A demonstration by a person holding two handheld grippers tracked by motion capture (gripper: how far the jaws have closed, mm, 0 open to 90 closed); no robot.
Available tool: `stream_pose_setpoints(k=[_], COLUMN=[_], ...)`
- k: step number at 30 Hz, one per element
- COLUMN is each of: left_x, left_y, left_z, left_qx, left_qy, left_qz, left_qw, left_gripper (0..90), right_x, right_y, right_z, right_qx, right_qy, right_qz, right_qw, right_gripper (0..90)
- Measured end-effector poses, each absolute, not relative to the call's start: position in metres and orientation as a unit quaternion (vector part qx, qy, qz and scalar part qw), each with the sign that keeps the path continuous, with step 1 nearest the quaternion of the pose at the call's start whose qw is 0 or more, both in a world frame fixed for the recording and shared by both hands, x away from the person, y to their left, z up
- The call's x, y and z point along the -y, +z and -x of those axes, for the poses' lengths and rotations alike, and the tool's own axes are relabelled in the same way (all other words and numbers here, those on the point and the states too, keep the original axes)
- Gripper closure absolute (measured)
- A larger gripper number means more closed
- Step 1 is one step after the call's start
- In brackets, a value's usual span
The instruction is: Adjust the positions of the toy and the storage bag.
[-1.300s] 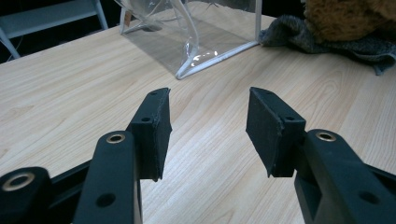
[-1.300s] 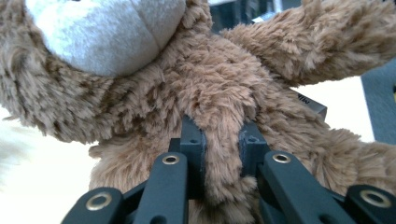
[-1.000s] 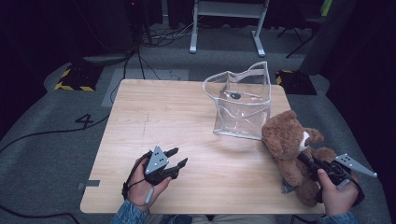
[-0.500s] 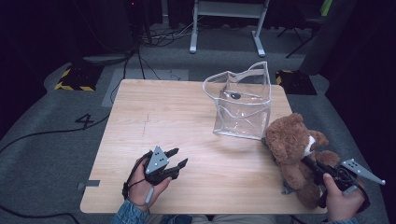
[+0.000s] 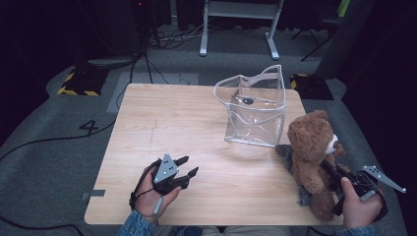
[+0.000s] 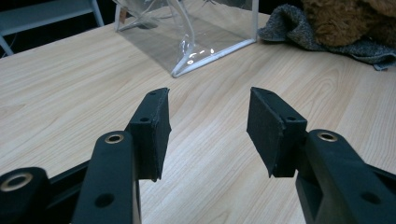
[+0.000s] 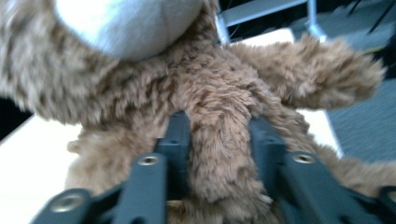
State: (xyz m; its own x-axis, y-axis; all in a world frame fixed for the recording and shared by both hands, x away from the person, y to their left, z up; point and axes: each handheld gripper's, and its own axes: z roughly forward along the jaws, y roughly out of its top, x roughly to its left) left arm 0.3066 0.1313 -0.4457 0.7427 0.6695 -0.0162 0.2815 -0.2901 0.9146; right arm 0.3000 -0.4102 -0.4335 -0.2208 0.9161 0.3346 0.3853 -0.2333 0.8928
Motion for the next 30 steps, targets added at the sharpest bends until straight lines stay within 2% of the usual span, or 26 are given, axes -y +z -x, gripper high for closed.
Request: stream_pose_setpoints(k=[4, 8, 11, 23, 30], left_x=[-0.132, -0.133, -0.134, -0.123, -0.104], left_y=[-0.446, -0.445, -0.446, -0.444, -0.441], left_z=[-0.306, -0.305, -0.306, -0.313, -0.346], left_qx=[-0.306, -0.308, -0.309, -0.310, -0.324], left_qy=[0.190, 0.193, 0.192, 0.174, 0.149], left_qz=[-0.780, -0.778, -0.778, -0.783, -0.776], left_qw=[0.512, 0.513, 0.512, 0.511, 0.520], left_gripper=[49.5, 49.4, 49.3, 46.1, 44.9], right_x=[0.402, 0.392, 0.391, 0.379, 0.368], right_y=[-0.431, -0.429, -0.424, -0.394, -0.383], right_z=[-0.309, -0.313, -0.312, -0.303, -0.301], right_qx=[-0.587, -0.601, -0.620, -0.646, -0.663], right_qy=[0.522, 0.518, 0.504, 0.501, 0.496], right_qz=[-0.548, -0.531, -0.509, -0.460, -0.445], right_qw=[0.288, 0.297, 0.321, 0.346, 0.341], right_gripper=[53.1, 46.1, 41.9, 40.1, 40.0])
